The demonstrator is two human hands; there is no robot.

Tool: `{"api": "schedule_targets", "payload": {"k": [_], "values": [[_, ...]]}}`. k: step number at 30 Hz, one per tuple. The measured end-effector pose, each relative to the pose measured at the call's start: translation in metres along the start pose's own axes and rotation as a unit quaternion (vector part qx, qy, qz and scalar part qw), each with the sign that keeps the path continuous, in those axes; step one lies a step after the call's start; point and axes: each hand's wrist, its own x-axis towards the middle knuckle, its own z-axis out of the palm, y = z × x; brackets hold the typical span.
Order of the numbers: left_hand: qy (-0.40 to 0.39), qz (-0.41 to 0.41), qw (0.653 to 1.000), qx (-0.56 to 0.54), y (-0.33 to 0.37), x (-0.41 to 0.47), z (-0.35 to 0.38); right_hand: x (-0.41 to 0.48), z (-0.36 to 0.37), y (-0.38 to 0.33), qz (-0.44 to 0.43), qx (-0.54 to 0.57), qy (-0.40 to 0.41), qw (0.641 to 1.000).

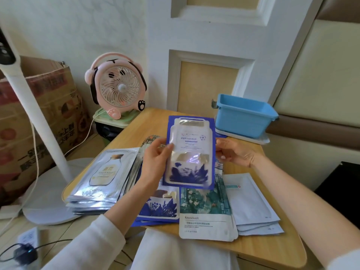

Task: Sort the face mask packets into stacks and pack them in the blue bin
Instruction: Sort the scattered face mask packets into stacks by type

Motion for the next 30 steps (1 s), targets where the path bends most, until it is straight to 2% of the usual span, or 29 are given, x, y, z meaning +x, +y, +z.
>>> {"api": "schedule_targets", "payload": {"k": [5, 8, 10, 14, 16, 18, 19, 20, 22, 25, 27, 30], "values": [[0.121, 0.07, 0.989, 0.044, 0.019, 0.01, -0.013, 0.002, 0.001, -0.004, -0.021, -0.019, -0.007, 1.0], [0.099, 0.051, 0.97, 0.216, 0.014, 0.01, -0.028, 0.006, -0.001, 0.002, -0.007, -0.031, 0.044, 0.999], [0.069, 0.03, 0.932, 0.355, 0.002, 0.003, -0.034, 0.01, -0.003, 0.007, 0.007, -0.048, 0.087, 0.995], [0.016, -0.009, 0.821, 0.571, -0.022, -0.015, -0.037, 0.018, -0.008, 0.021, 0.035, -0.128, 0.208, 0.969], [-0.009, 0.052, 0.767, 0.639, -0.033, -0.016, -0.04, 0.025, -0.01, 0.028, 0.039, -0.146, 0.285, 0.947], [-0.063, 0.137, 0.76, 0.632, -0.036, -0.013, -0.038, 0.035, -0.015, 0.035, 0.029, -0.166, 0.364, 0.916], [-0.125, 0.158, 0.757, 0.621, -0.035, -0.011, -0.036, 0.041, -0.019, 0.038, 0.023, -0.193, 0.392, 0.899], [-0.192, 0.18, 0.741, 0.618, -0.037, -0.009, -0.032, 0.046, -0.023, 0.04, 0.021, -0.232, 0.408, 0.883], [-0.291, 0.196, 0.686, 0.637, -0.043, -0.007, -0.027, 0.054, -0.029, 0.042, 0.034, -0.326, 0.405, 0.854], [-0.323, 0.187, 0.629, 0.682, -0.057, -0.01, -0.031, 0.066, -0.036, 0.042, 0.043, -0.418, 0.385, 0.822], [-0.32, 0.182, 0.63, 0.684, -0.067, -0.014, -0.035, 0.075, -0.037, 0.039, 0.039, -0.457, 0.36, 0.812], [-0.329, 0.132, 0.661, 0.661, -0.075, -0.022, -0.038, 0.093, -0.039, 0.038, 0.064, -0.486, 0.337, 0.804]]}}
